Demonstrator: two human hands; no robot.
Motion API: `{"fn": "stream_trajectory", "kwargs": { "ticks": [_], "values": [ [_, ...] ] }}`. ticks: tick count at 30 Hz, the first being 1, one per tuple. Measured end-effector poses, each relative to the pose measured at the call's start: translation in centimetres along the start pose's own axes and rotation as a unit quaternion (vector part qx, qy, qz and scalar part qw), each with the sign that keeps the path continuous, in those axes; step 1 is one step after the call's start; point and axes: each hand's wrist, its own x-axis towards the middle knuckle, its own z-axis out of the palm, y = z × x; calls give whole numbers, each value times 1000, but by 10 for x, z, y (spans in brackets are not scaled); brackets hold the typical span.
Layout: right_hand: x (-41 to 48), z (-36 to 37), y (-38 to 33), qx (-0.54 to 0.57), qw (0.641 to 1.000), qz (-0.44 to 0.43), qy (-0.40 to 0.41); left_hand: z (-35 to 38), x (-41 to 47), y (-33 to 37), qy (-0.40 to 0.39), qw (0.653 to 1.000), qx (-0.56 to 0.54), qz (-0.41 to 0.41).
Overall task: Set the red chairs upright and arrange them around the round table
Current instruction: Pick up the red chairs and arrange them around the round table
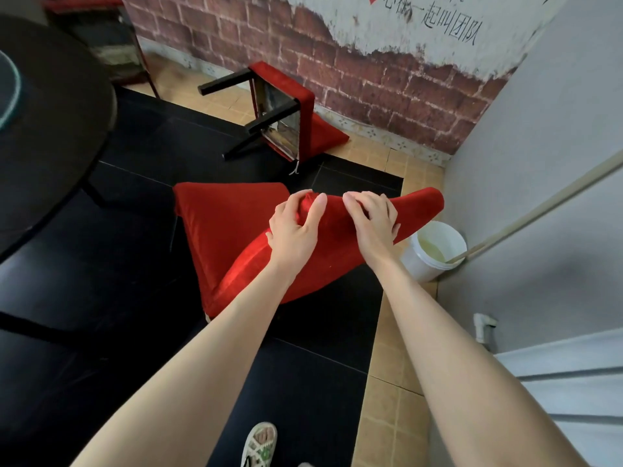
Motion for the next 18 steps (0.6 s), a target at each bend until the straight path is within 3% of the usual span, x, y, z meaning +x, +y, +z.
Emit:
{"fn": "stream_trajectory", "kwargs": {
  "ticks": [4,9,18],
  "values": [
    [-2,-6,5,26,999,14,-27,-5,-11,1,51,999,2,-11],
    [-1,-7,11,-40,998,0,-56,-19,-21,-5,128,992,-13,-18],
    [13,2,10,-114,987,-29,-111,-55,-28,-23,177,983,-40,-32]
  ]
}}
